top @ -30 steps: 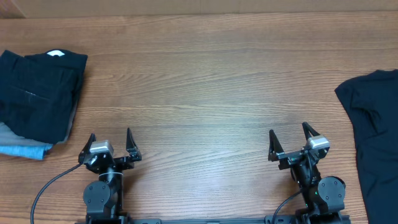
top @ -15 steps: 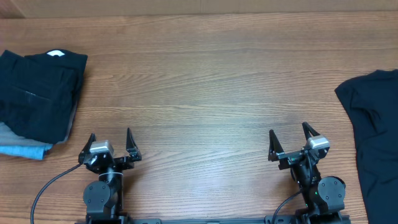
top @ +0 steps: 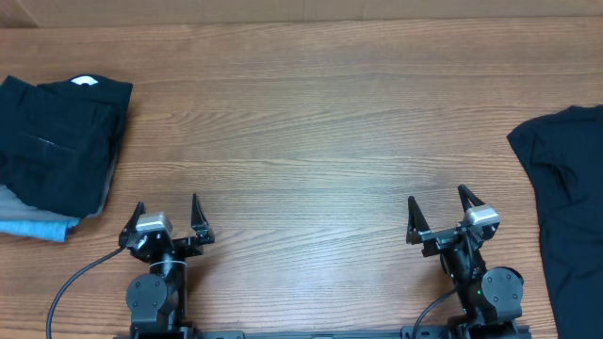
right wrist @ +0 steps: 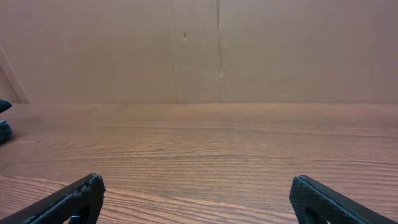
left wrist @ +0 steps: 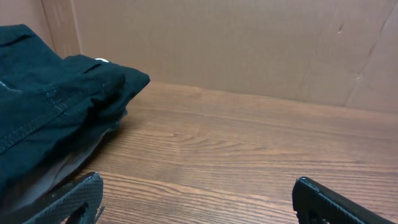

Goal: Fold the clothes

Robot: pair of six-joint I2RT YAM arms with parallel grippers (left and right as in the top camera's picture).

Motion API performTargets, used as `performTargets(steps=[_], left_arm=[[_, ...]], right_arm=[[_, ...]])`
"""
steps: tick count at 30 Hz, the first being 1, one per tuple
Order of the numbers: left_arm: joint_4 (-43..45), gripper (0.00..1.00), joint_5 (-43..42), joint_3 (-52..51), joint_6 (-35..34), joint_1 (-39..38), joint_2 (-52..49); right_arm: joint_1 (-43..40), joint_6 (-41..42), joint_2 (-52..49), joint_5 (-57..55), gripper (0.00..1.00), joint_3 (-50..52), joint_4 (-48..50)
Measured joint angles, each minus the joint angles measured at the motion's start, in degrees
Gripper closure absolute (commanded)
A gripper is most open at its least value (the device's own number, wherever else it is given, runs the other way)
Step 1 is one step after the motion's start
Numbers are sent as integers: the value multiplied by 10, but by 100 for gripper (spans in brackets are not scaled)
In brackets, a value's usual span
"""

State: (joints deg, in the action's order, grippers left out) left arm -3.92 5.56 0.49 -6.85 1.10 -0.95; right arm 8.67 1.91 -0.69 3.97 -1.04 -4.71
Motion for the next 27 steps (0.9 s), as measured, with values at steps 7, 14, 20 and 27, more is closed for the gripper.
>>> performTargets(steps=[7, 14, 20, 27], left_arm=[[0, 0, 0, 0, 0, 0, 0], [0, 0, 0, 0, 0, 0, 0], [0, 0, 0, 0, 0, 0, 0], [-1, 0, 0, 0, 0, 0, 0]], right_arm=[[0, 0, 0, -2, 0, 0, 2], [0, 41, 0, 18, 0, 0, 8], [0, 73, -1, 40, 0, -100, -47], [0, 78, -68, -95, 0, -407, -285]])
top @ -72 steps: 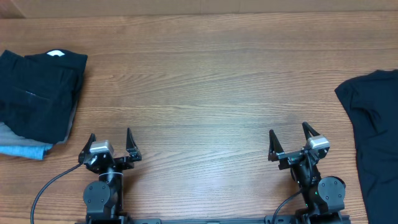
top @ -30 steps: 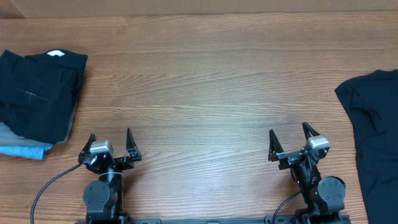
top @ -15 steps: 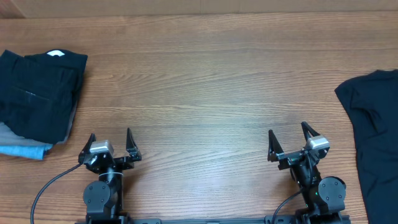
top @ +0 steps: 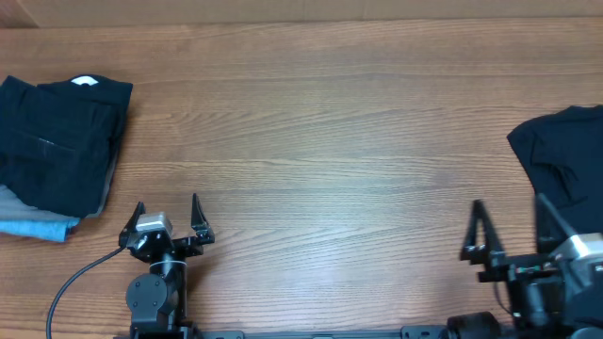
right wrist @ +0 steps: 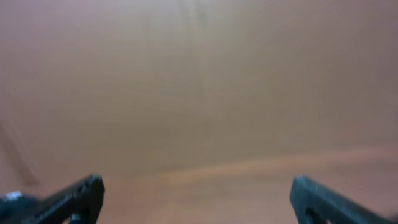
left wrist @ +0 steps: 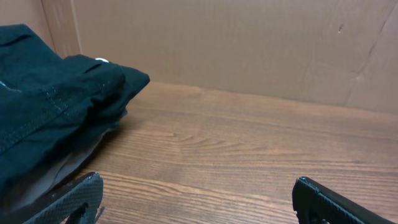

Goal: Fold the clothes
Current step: 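Reach the right gripper to the black T-shirt and grasp it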

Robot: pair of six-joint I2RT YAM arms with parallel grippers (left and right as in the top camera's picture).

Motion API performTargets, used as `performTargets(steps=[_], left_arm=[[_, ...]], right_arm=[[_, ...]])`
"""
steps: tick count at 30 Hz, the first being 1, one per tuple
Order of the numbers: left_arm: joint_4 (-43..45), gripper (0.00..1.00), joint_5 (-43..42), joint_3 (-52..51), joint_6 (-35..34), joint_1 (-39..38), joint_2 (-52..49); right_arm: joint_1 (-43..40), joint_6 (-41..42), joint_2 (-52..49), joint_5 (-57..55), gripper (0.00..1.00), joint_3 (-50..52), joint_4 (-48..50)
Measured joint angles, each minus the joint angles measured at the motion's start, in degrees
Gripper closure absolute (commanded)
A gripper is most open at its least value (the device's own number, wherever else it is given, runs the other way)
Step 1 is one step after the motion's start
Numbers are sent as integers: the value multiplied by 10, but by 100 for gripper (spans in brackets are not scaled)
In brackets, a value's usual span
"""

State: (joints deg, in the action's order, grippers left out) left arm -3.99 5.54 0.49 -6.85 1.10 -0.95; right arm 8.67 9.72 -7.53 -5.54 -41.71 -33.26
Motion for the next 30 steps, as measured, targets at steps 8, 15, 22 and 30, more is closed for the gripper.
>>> performTargets(steps=[8, 15, 22, 30], left_arm=[[0, 0, -2, 0, 0, 0, 1], [-1, 0, -5, 0, 0, 0, 1], [-1, 0, -5, 0, 0, 0, 1], [-1, 0, -6, 0, 0, 0, 1]], right_arm=[[0, -18, -381, -143, 0, -377, -256], [-161, -38, -681, -111, 0, -564, -367], [-413, -37, -855, 33, 0, -570, -326], [-453, 21, -1067, 96, 13, -577, -325]])
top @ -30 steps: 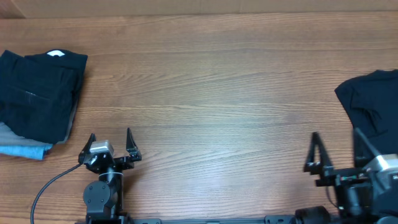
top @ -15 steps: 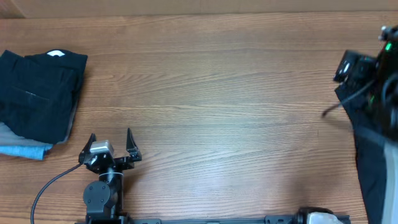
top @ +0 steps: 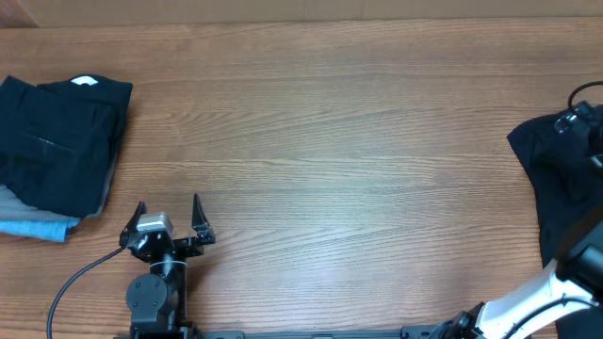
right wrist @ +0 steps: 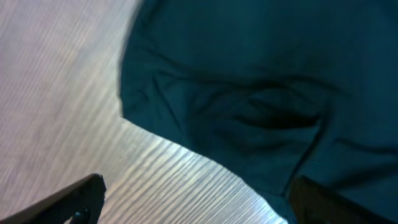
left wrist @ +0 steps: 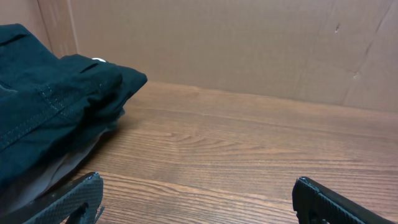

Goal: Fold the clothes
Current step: 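Reach the right gripper to the black T-shirt and grasp it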

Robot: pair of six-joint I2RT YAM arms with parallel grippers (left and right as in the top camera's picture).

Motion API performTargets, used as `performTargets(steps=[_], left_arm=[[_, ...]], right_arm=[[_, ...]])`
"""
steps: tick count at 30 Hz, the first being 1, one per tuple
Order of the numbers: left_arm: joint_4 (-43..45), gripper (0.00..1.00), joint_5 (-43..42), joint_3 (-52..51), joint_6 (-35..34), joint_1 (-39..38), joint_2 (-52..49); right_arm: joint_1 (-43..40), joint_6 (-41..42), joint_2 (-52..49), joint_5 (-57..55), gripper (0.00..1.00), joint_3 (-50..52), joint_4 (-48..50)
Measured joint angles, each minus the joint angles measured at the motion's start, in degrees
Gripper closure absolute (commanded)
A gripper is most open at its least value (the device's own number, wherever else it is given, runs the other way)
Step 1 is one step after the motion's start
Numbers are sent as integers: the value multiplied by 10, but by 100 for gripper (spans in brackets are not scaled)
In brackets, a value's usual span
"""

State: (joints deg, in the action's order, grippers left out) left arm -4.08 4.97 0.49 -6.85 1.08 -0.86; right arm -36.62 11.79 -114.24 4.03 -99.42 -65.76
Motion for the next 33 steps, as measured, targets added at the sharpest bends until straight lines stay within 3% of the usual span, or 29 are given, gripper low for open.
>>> performTargets(steps=[4, 11, 13, 16, 17, 19, 22, 28, 30, 33], left_arm=[[0, 0, 0, 0, 0, 0, 0], [0, 0, 0, 0, 0, 0, 0], [0, 0, 0, 0, 0, 0, 0], [0, 0, 0, 0, 0, 0, 0], [0, 0, 0, 0, 0, 0, 0], [0, 0, 0, 0, 0, 0, 0], [0, 0, 0, 0, 0, 0, 0], [0, 0, 0, 0, 0, 0, 0], [0, 0, 0, 0, 0, 0, 0], [0, 0, 0, 0, 0, 0, 0]], right_arm=[[-2, 14, -74, 0, 12, 0, 23], [-2, 13, -79, -2, 12, 0, 39], [-1, 49, -79, -11, 20, 2, 40], [-1, 81, -79, -15, 23, 12, 49], [-2, 90, -79, -15, 22, 15, 50], [-1, 131, -80, -15, 0, 35, 73], [-2, 161, -81, -15, 0, 63, 88], [-2, 210, -81, -9, 55, 96, 139], [-2, 217, -81, -8, 63, 97, 149], [-2, 216, -81, -8, 88, 97, 159]])
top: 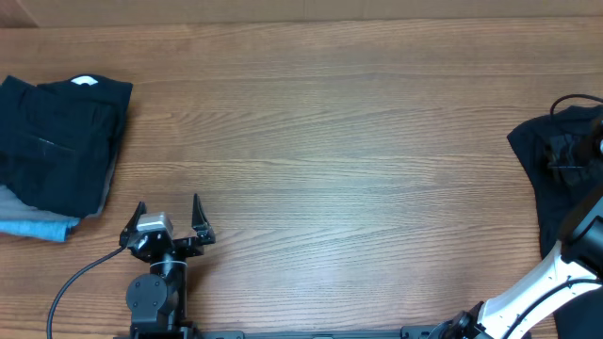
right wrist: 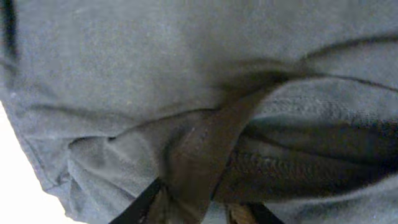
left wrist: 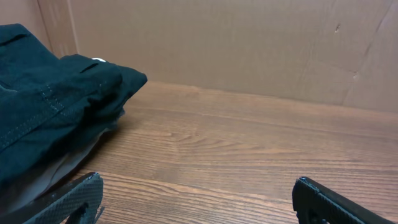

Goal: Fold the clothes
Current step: 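Reach the right gripper to the black T-shirt and grasp it, then drag the black T-shirt with the right gripper to the table center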

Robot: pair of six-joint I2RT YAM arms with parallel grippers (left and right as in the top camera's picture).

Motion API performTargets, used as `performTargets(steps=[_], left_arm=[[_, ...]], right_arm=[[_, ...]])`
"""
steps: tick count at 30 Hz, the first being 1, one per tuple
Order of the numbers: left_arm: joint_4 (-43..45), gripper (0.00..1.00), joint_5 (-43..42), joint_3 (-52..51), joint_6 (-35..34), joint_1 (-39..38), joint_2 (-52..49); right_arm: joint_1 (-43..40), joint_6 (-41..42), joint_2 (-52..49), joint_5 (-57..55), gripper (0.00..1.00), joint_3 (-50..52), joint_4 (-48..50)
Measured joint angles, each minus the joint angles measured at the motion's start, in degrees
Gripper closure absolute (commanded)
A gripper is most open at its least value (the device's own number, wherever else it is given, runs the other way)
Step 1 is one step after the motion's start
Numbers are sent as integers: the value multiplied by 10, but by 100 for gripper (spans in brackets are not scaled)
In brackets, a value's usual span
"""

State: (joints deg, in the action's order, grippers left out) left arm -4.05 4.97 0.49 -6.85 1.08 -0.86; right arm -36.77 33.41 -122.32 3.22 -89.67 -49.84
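Note:
An unfolded dark garment (top: 565, 221) lies crumpled at the table's right edge. My right gripper (top: 571, 151) is down on its upper part. In the right wrist view the fingers (right wrist: 144, 200) stand close together, shut on a raised fold of the dark garment (right wrist: 155, 74), which fills that frame. A folded stack of dark clothes (top: 57, 141) sits at the far left and shows also in the left wrist view as the stack (left wrist: 43, 106). My left gripper (top: 168, 207) rests open and empty at the front left, its gripper (left wrist: 198, 183) just over bare wood.
A light blue garment (top: 38, 228) sticks out under the folded stack. A cardboard wall (left wrist: 217, 43) runs along the back of the table. My right arm's white link (top: 537, 292) crosses the front right corner, with a black cable (top: 565, 100) looping over the garment.
My right gripper was open just above the dark garment's left part. Now it is down in the cloth and shut on a fold. The left arm has not moved.
Both grippers stood open at the table's front edge, the dark garment untouched at the right. Then the right gripper was farther right, then open over the garment. Now it is shut on a fold of it. The left gripper stayed put.

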Motion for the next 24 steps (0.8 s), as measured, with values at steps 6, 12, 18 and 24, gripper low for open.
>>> performTargets(steps=[6, 12, 18, 24], left_arm=[[0, 0, 0, 0, 0, 0, 0], [0, 0, 0, 0, 0, 0, 0], [0, 0, 0, 0, 0, 0, 0], [0, 0, 0, 0, 0, 0, 0]], right_arm=[[0, -4, 0, 9, 96, -9, -13], [0, -37, 3, 27, 96, -53, -49], [1, -80, 86, 84, 96, -58, -64], [101, -85, 204, 109, 96, -64, -65]])
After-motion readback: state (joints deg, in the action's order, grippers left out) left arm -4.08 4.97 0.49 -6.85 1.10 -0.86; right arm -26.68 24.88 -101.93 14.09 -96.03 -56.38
